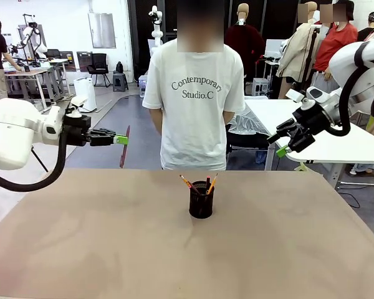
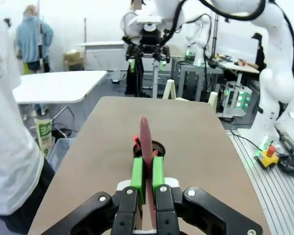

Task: Place the pens into the pen holder.
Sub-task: Pick up a writing instrument from the table and place it into the Pen holder.

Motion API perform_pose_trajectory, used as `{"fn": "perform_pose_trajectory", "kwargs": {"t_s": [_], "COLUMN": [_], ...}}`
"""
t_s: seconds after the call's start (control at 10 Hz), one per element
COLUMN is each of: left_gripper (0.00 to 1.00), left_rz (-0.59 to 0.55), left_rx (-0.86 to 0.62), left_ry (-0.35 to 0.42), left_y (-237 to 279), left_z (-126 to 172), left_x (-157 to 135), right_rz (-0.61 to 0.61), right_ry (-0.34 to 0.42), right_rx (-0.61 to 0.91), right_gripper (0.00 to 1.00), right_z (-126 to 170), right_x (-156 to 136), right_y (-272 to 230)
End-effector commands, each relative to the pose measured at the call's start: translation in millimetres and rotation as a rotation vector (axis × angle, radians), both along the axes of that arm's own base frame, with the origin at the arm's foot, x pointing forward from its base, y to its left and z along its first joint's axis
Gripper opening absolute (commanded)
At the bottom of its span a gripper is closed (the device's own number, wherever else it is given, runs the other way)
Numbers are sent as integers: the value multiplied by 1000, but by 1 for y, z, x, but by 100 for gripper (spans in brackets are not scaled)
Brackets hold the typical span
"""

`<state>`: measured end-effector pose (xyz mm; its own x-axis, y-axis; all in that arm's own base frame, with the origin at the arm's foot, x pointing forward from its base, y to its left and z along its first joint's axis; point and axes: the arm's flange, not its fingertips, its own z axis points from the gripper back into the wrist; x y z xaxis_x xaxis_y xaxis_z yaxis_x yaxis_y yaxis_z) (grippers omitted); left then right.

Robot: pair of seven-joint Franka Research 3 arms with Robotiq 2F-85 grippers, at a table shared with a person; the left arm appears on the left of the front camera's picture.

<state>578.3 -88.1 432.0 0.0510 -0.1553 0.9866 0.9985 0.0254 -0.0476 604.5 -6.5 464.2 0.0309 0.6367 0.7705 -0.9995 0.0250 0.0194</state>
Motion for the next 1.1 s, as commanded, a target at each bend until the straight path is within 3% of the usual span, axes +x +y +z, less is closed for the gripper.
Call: {"fn": "perform_pose_trajectory", "kwargs": {"t_s": [0.0, 0.5, 1.0], "left_gripper": [0, 0, 0], "left_rz": [-105, -253, -179], "left_rx": [-11, -105, -223], "left_ry": [-120, -192, -199], "left_y": [-42, -136, -196], "left_z": [-7, -16, -17], "left_x": [8, 16, 21], "right_rz": [0, 0, 0], "right_ry": [-9, -9, -9], "right_rx": [-6, -6, -6], "right_gripper": [100, 100, 100], "right_z": [3, 3, 3], "right_x": [0, 0, 0], "right_y": [1, 1, 1]}}
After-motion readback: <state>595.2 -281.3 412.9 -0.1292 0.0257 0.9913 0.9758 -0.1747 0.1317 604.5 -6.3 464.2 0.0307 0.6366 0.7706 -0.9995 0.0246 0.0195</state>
